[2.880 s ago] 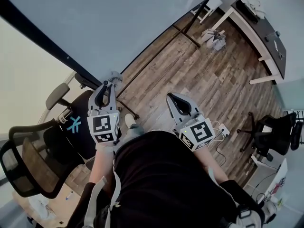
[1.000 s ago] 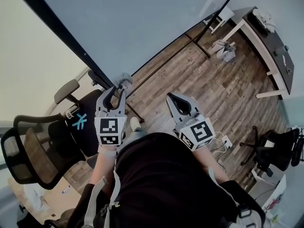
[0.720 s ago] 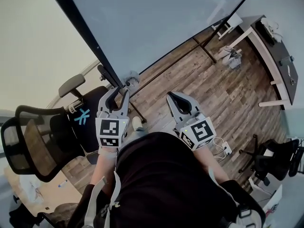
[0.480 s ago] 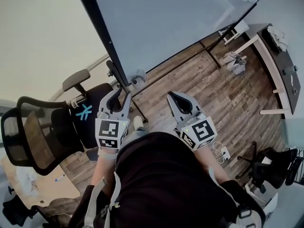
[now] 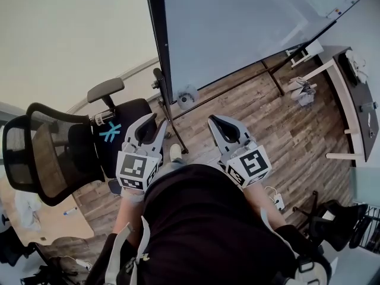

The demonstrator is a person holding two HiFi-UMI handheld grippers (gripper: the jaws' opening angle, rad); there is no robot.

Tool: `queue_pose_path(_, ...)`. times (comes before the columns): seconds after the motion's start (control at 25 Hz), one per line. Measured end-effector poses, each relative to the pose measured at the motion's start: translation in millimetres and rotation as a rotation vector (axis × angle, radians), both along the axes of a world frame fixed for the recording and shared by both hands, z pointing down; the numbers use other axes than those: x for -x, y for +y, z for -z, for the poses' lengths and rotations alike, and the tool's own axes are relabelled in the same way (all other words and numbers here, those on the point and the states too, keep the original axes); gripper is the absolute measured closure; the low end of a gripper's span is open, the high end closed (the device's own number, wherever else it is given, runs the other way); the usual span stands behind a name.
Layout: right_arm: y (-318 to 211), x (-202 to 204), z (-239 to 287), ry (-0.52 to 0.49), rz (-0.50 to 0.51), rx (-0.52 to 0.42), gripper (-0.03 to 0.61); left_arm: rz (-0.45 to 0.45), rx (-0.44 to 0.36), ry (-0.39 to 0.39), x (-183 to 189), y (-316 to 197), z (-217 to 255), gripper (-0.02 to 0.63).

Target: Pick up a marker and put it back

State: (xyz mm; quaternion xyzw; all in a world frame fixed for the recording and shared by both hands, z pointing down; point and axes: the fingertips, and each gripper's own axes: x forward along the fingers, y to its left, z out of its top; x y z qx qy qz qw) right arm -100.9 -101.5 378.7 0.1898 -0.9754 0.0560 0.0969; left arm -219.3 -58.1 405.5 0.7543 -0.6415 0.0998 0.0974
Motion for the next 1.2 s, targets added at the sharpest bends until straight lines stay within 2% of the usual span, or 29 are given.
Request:
queue_pose_path(0.48,15.4,19.1,-6.7,0.031,0.061,-0.013,0.561,0.047,-0.021,0.024,18.9,19.8,-1.2,0.52)
queue_pose_path(1.2,15.2,14.5,-12.0,0.057,0.051,-0.007,0.561,0.02,-0.02,0.04,12.3,15.7,-5.6,0.52)
